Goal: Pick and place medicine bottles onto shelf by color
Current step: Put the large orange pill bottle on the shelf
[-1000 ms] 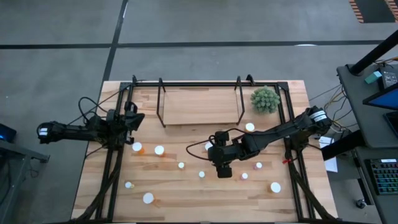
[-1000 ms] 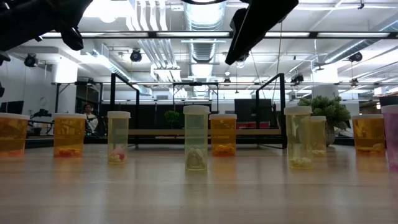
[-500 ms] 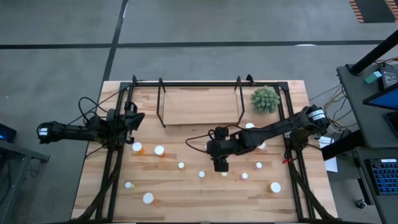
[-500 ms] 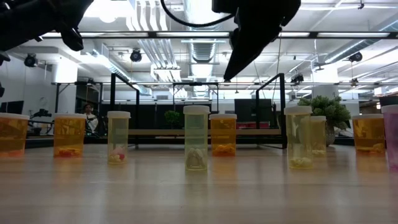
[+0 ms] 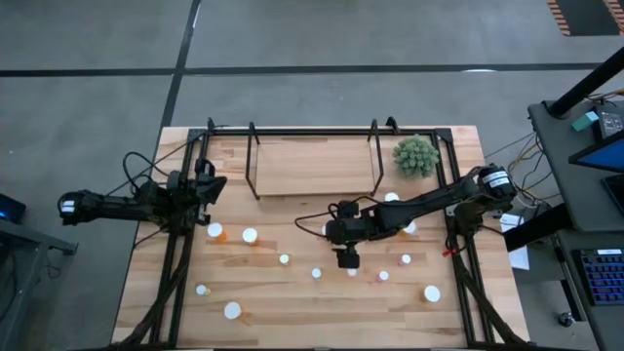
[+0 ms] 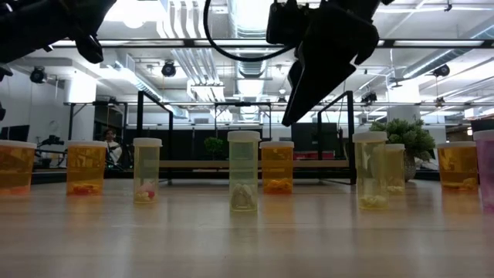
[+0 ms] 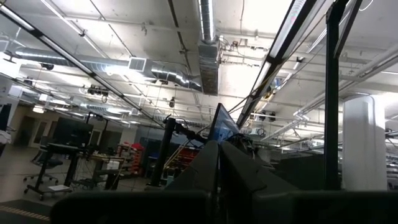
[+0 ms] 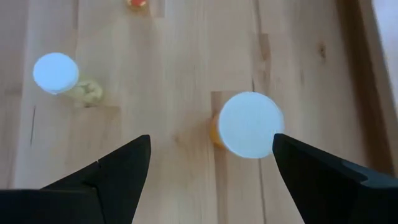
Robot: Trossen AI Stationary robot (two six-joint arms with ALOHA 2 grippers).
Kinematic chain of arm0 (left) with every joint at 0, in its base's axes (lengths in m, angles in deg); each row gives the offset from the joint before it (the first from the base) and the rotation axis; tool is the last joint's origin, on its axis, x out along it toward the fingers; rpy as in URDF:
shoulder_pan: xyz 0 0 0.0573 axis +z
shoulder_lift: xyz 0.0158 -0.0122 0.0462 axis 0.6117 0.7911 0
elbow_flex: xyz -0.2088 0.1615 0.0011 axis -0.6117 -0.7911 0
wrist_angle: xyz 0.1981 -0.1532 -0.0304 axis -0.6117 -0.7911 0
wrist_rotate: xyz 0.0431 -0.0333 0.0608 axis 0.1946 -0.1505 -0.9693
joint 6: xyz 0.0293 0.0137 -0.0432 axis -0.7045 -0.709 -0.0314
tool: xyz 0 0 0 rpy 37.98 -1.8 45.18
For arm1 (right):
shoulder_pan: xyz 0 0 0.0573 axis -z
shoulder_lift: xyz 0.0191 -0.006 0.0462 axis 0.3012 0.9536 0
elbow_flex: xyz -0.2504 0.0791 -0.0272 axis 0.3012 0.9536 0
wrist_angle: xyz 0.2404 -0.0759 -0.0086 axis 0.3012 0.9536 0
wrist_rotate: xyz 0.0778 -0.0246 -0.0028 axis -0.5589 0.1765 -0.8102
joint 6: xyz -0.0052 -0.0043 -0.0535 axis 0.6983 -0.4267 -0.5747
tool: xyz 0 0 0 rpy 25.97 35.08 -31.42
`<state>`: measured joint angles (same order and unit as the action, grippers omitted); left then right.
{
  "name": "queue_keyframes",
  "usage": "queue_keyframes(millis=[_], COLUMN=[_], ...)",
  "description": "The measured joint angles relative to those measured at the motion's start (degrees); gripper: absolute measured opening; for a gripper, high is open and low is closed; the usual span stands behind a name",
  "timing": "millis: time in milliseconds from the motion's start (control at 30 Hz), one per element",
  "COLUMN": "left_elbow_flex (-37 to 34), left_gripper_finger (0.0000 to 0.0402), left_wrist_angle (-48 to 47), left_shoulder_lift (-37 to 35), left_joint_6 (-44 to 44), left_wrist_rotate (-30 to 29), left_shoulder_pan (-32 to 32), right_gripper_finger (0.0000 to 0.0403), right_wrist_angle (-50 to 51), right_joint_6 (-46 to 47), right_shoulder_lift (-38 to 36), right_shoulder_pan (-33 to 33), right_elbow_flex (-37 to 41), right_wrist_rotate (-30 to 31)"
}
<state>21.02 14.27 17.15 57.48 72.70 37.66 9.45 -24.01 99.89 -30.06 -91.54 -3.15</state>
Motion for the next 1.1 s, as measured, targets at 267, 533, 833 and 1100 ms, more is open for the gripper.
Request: queue_keyframes(millis=[267,533,833,1100], left_elbow_flex=[0.0,0.0,0.0,0.0], left_gripper_finger=[0.0000,0.0000,0.0000,0.0000], left_wrist_angle=[0.0,0.0,0.0,0.0], left_shoulder_lift=[0.0,0.0,0.0,0.0], left_joint_6=[0.0,-0.1,0.0,0.0], left_wrist_rotate=[0.0,0.0,0.0,0.0], left_shoulder_pan=[0.0,0.0,0.0,0.0], right_gripper_finger=[0.0327,0.0327,0.0325,0.0246], right_wrist_angle=[-5.7,-13.3,-21.5,-21.5], right_joint_6=[-1.7,-4.5,-5.1,-5.1], right_shoulder_lift=[0.0,0.0,0.0,0.0], right_shoulder_pan=[0.8,3.6,3.8,3.8], right_elbow_flex=[2.7,8.2,12.6,12.1], right_wrist_rotate=[3.6,2.5,1.9,2.2])
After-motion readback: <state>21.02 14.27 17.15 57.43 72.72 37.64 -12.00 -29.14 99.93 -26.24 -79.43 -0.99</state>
